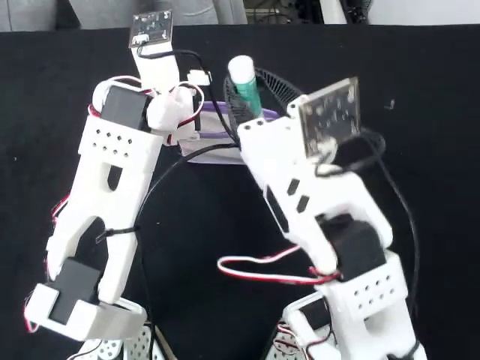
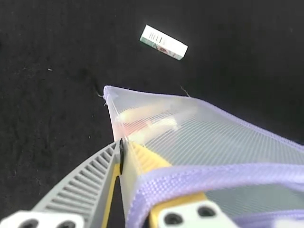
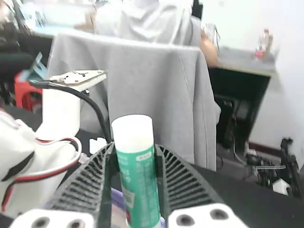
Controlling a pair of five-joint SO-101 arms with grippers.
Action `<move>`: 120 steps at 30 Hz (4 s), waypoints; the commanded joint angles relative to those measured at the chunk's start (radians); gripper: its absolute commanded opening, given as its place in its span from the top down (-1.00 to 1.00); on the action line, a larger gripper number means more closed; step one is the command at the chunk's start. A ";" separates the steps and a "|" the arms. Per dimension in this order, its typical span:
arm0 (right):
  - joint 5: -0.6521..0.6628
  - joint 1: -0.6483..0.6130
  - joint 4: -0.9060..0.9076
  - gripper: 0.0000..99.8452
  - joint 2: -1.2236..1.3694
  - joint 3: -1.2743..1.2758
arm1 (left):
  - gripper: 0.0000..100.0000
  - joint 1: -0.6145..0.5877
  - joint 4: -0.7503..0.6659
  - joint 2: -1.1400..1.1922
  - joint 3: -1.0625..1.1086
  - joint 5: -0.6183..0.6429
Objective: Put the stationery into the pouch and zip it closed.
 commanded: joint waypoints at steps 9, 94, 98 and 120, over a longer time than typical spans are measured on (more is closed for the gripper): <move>-0.006 -0.021 -0.440 0.98 -0.179 0.384 | 0.94 0.013 -0.061 -0.020 0.033 0.006; -0.322 0.250 -0.434 0.43 0.759 0.013 | 0.94 -0.657 -0.092 -0.017 -0.107 0.005; -0.308 0.216 -0.434 0.43 0.883 -0.022 | 0.94 -0.684 -0.100 -0.015 -0.116 0.003; 0.123 0.150 -0.147 0.43 1.395 -0.438 | 0.94 -0.700 -0.112 -0.015 -0.110 0.003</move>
